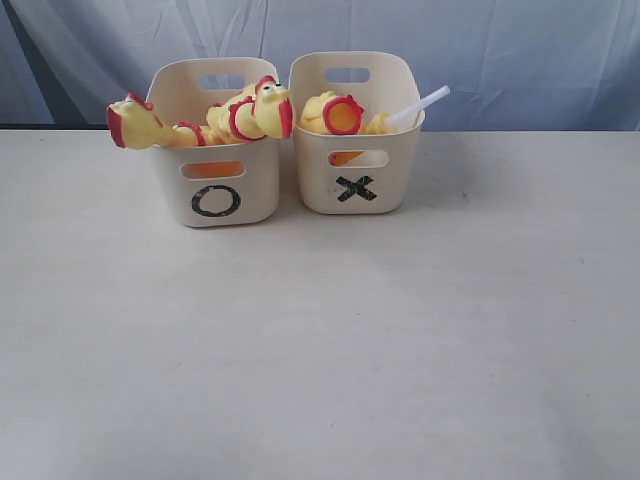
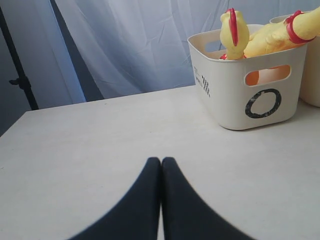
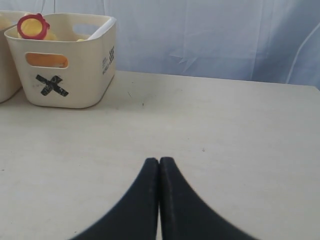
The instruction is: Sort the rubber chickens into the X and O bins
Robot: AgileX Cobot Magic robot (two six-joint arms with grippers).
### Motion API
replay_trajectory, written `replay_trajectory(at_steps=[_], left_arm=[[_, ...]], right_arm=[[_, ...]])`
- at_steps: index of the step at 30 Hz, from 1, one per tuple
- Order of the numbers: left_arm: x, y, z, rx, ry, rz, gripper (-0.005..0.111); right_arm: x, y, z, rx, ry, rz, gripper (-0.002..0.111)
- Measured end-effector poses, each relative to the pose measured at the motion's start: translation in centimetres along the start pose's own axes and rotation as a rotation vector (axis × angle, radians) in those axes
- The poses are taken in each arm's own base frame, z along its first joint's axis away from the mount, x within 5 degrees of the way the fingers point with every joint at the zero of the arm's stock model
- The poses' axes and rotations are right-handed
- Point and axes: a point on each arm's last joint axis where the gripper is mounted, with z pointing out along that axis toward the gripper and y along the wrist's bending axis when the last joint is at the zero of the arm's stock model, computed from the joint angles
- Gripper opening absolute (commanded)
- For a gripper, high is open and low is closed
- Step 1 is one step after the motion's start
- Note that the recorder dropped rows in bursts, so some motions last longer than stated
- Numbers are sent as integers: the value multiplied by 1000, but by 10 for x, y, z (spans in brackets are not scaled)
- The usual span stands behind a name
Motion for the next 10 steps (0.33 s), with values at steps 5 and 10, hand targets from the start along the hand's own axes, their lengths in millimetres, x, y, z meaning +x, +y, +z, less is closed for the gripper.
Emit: replay_trajectory(at_steps=[5,10], left_arm=[[0,0,0,-1,0,5,0],[0,0,0,-1,0,5,0]], right_arm=[[0,0,0,0,0,0,-1],[0,0,0,0,0,0,-1]])
